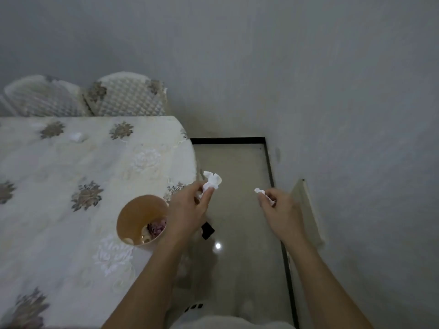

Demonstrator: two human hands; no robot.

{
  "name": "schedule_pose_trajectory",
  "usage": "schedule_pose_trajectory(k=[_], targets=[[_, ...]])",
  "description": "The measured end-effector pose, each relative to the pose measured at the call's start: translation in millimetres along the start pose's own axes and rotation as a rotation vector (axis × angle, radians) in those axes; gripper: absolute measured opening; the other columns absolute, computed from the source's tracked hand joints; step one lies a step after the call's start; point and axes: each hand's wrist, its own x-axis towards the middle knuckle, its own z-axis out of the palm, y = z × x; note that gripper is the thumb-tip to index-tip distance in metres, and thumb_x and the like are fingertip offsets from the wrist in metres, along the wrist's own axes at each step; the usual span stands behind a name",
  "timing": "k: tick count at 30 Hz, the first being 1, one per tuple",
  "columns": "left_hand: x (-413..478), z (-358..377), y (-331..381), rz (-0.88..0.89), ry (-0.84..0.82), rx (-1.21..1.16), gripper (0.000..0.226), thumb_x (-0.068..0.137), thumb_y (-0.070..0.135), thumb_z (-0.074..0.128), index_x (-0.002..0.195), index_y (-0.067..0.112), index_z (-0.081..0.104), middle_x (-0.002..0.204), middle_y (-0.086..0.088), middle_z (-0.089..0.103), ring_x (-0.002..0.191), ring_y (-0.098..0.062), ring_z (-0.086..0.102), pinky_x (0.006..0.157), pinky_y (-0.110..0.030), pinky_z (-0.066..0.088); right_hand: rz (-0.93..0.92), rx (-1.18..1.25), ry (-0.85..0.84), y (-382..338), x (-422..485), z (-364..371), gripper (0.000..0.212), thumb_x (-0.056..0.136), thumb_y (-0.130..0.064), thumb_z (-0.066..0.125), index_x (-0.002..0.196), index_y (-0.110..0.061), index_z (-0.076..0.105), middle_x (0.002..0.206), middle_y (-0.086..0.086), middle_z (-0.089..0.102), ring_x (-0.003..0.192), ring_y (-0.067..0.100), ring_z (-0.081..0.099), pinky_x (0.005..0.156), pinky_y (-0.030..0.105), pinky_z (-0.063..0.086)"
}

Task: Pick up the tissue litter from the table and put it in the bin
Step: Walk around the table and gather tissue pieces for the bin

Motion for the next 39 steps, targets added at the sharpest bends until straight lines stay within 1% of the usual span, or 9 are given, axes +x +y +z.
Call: schedule_pose_trajectory(k=[4,8,10,14,23,26,31,34,39], targets=[[-7,-40,-33,-0.151,0.19,0.062,0.032,0.095,0.042,0.057,0.114,0.02,0.07,0.089,0.007,0.07,0.071,-0.002,0.058,0.066,-0.018,0.046,-0.102,-0.021,-0.201,-38,25,43,0.043,0.094,-0.049,0.057,0.066,-0.016,0.058,0.049,-0.005,0.045,0.052,0.009,0.048,0.052,0.028,0.039],[-27,-78,-70,-0.282,0.334,0.13,0.029,0.094,0.042,0.059,0.111,0.022,0.071,0.098,0.005,0.072,0.085,-0.013,0.063,0.075,-0.031,0.053,-0.276,-0.025,-0.37,-83,28,91,0.022,0.095,-0.042,0.058,0.09,-0.025,0.071,0.071,-0.008,0.064,0.069,0.016,0.06,0.06,0.031,0.045],[-38,-91,-84,-0.31,0.378,0.164,0.027,0.094,0.042,0.06,0.108,0.022,0.071,0.093,0.007,0.07,0.081,-0.012,0.061,0.072,-0.031,0.051,-0.355,0.0,-0.415,-102,24,111,0.018,0.095,-0.038,0.06,0.103,-0.026,0.07,0.085,-0.002,0.07,0.077,0.02,0.063,0.066,0.033,0.05],[-56,-105,-102,-0.342,0.437,0.205,0.023,0.093,0.041,0.062,0.105,0.023,0.071,0.087,0.009,0.067,0.074,-0.011,0.059,0.067,-0.03,0.051,-0.48,-0.027,-0.502,-131,11,141,0.018,0.096,-0.035,0.059,0.101,-0.022,0.071,0.085,0.001,0.072,0.075,0.02,0.06,0.063,0.029,0.041],[-56,-108,-116,-0.373,0.426,0.218,0.02,0.09,0.039,0.065,0.105,0.027,0.071,0.086,0.01,0.06,0.07,-0.012,0.058,0.063,-0.03,0.049,-0.582,-0.163,-0.5,-154,-2,170,0.027,0.097,-0.042,0.053,0.097,-0.021,0.071,0.087,0.002,0.072,0.082,0.025,0.064,0.068,0.036,0.05],[-50,-105,-118,-0.354,0.361,0.251,0.03,0.089,0.038,0.064,0.117,0.026,0.067,0.099,0.003,0.062,0.091,-0.02,0.059,0.073,-0.035,0.051,-0.599,-0.191,-0.484,-159,-3,178,0.027,0.097,-0.042,0.052,0.1,-0.022,0.07,0.088,0.001,0.071,0.084,0.024,0.063,0.069,0.036,0.051],[-52,-108,-131,-0.421,0.133,0.398,0.065,0.09,0.054,0.055,0.148,0.032,0.036,0.143,0.001,0.047,0.131,-0.024,0.039,0.099,-0.043,0.043,-0.675,-0.422,-0.588,-148,-5,189,0.037,0.087,-0.048,0.051,0.114,-0.026,0.064,0.106,0.001,0.062,0.105,0.027,0.053,0.083,0.047,0.051],[-58,-112,-136,-0.396,0.133,0.461,0.064,0.091,0.058,0.05,0.148,0.033,0.036,0.149,0.003,0.043,0.138,-0.021,0.034,0.104,-0.044,0.037,-0.701,-0.438,-0.541,-138,-6,190,0.042,0.083,-0.042,0.059,0.118,-0.019,0.066,0.116,0.005,0.061,0.109,0.03,0.053,0.087,0.049,0.051],[-57,-114,-134,-0.317,0.16,0.495,0.062,0.087,0.058,0.049,0.143,0.031,0.044,0.143,0.004,0.051,0.134,-0.019,0.042,0.102,-0.042,0.04,-0.718,-0.413,-0.491,-140,-11,185,0.042,0.085,-0.038,0.062,0.122,-0.019,0.064,0.119,0.003,0.062,0.113,0.026,0.054,0.093,0.045,0.05]])
